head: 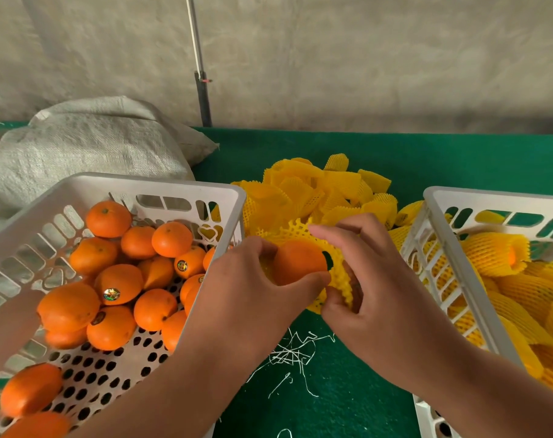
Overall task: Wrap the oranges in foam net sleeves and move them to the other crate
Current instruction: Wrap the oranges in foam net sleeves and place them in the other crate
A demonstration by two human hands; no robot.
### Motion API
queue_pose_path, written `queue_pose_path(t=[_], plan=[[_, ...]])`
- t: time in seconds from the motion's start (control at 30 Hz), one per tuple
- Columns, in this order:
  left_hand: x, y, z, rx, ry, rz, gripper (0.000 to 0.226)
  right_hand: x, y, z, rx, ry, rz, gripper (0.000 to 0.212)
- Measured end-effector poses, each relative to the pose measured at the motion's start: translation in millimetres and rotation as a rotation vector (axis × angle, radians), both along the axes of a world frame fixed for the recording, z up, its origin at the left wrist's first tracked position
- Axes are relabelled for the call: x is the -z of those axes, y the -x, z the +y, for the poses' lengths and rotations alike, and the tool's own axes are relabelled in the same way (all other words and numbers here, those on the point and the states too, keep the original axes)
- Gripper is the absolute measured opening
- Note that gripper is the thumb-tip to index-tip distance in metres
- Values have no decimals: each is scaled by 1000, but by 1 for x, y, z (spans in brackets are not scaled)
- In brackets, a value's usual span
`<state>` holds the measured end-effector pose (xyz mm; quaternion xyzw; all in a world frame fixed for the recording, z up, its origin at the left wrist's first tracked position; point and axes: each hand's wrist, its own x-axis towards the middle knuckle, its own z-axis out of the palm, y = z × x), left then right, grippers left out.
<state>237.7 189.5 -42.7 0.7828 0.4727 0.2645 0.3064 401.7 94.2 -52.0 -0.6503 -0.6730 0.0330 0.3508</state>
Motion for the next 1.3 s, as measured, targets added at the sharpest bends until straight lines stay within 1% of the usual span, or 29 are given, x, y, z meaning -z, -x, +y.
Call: queue_pose_path(t=[0.1,0.2,0.33,0.43,0.6,0.7,0.73,0.8,0.87,0.93,1.0,1.17,1.3], plan=[[1,-1,-4,-13,-183,-18,56,-1,2,-1,-18,-50,24,66],[3,-1,-5,23,-293,-35,56,-2,4,-1,-27,-93,37,62],[7,-1,-8,89,-369,-39,58,-4,6,-2,-32,-113,43,62],[6,0,-6,97,-398,-34,59,-7,8,-4,-99,-118,71,58],[3,0,-4,94,-431,-44,51,-13,9,-6,-151,-110,90,55],[-2,0,-6,86,-454,-46,44,-15,8,-8,-88,-195,133,53],[-5,0,-7,91,-471,-39,41,-16,8,-8,-31,-220,174,58],[-9,0,-10,104,-533,-8,40,-18,7,-7,92,-197,260,79],[-10,0,-13,121,-574,30,47,-17,7,-6,140,-74,302,103],[-10,0,-15,159,-594,68,58,-15,9,-5,125,45,327,114],[-10,0,-16,202,-610,94,59,-13,10,-4,117,98,339,115],[-10,-2,-16,230,-645,82,54,-9,6,-1,138,113,444,108],[-10,-3,-16,239,-643,79,59,-6,4,0,113,88,541,94]])
